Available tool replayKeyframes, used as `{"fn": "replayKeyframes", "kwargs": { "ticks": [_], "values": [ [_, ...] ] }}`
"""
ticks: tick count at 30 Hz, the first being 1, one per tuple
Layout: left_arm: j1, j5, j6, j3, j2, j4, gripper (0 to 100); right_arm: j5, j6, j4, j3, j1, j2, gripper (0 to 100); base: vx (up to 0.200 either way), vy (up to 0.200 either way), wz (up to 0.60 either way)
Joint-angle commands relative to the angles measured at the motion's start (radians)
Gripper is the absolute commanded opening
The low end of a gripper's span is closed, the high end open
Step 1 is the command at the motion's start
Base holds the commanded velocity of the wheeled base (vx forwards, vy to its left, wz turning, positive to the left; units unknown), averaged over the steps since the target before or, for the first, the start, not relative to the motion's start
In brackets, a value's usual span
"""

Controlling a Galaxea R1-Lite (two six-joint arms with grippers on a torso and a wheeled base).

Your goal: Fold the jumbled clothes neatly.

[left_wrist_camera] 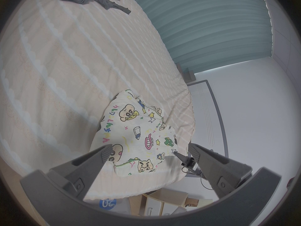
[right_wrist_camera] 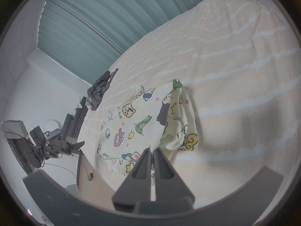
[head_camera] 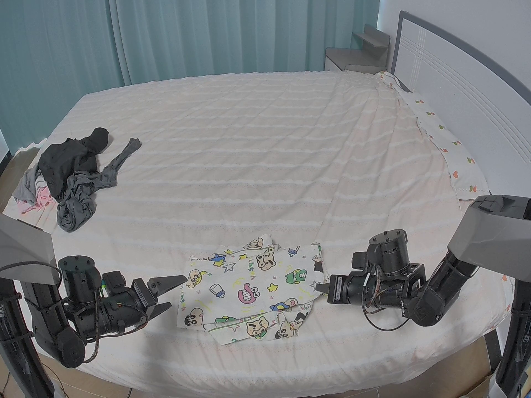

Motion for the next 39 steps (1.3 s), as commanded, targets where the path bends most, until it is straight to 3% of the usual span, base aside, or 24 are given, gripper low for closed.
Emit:
{"fn": "replayKeyframes", "kwargs": {
  "ticks": [1,14,39],
  "values": [
    [0.0,0.0,0.0,0.0,0.0,-0.004,100,0.003,0.0,0.001,0.037,-0.005,-0.073,0,0.0,0.0,0.0],
    [0.001,0.0,0.0,-0.001,0.0,-0.004,100,0.012,0.002,0.09,0.085,-0.02,-0.127,0,0.0,0.0,0.0],
    [0.006,0.002,0.001,-0.008,0.006,-0.004,100,0.035,0.0,0.085,0.186,0.026,-0.053,0,0.0,0.0,0.0]
  ]
}}
